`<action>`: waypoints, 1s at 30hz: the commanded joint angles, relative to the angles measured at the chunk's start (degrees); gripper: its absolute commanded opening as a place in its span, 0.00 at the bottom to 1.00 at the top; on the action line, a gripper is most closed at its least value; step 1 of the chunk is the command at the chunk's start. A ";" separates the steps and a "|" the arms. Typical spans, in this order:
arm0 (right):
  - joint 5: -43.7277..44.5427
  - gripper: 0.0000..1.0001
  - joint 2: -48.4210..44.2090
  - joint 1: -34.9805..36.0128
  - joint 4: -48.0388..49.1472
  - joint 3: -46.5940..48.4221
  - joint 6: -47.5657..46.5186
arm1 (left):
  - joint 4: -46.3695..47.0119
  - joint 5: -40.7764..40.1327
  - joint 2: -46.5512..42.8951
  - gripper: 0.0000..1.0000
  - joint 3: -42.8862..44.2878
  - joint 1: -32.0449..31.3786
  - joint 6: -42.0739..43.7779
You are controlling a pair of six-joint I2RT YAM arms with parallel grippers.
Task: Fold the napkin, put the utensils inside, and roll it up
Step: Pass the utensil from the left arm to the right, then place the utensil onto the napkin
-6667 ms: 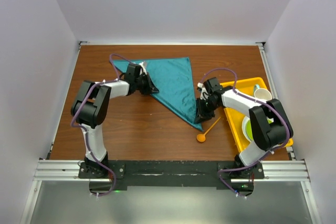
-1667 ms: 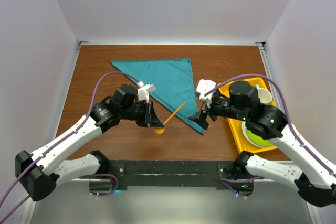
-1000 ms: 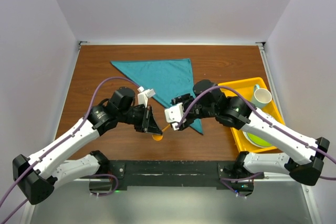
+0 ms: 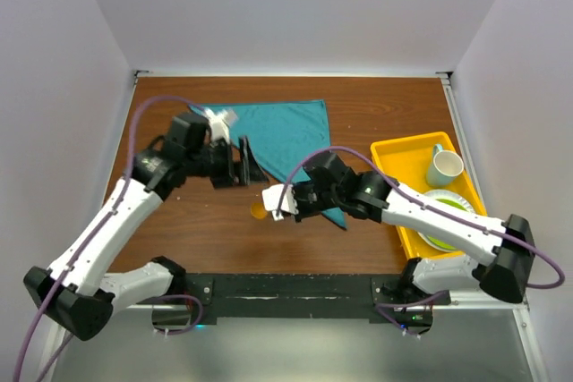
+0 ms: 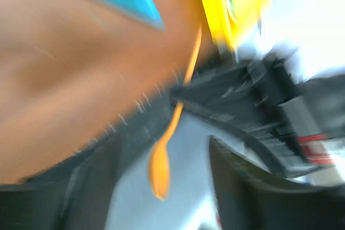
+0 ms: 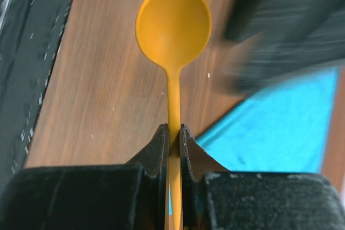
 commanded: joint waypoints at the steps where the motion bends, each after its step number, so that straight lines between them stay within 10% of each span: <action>1: 3.70 0.00 8.71 -4.13 10.47 2.99 19.16 | -8.09 -32.63 -4.56 0.85 18.46 3.59 2.66; 6: 6.24 0.00 28.06 -9.67 3.38 20.83 32.12 | -5.03 -51.73 -12.21 0.89 21.23 3.50 -1.38; 16: 18.11 0.00 53.92 -11.52 -4.72 49.84 40.57 | -5.01 -51.84 -19.08 0.85 18.86 3.59 -0.15; 30: 18.90 0.00 60.35 -14.24 -2.53 51.98 41.27 | -5.64 -48.33 -19.70 0.82 16.40 3.50 -3.76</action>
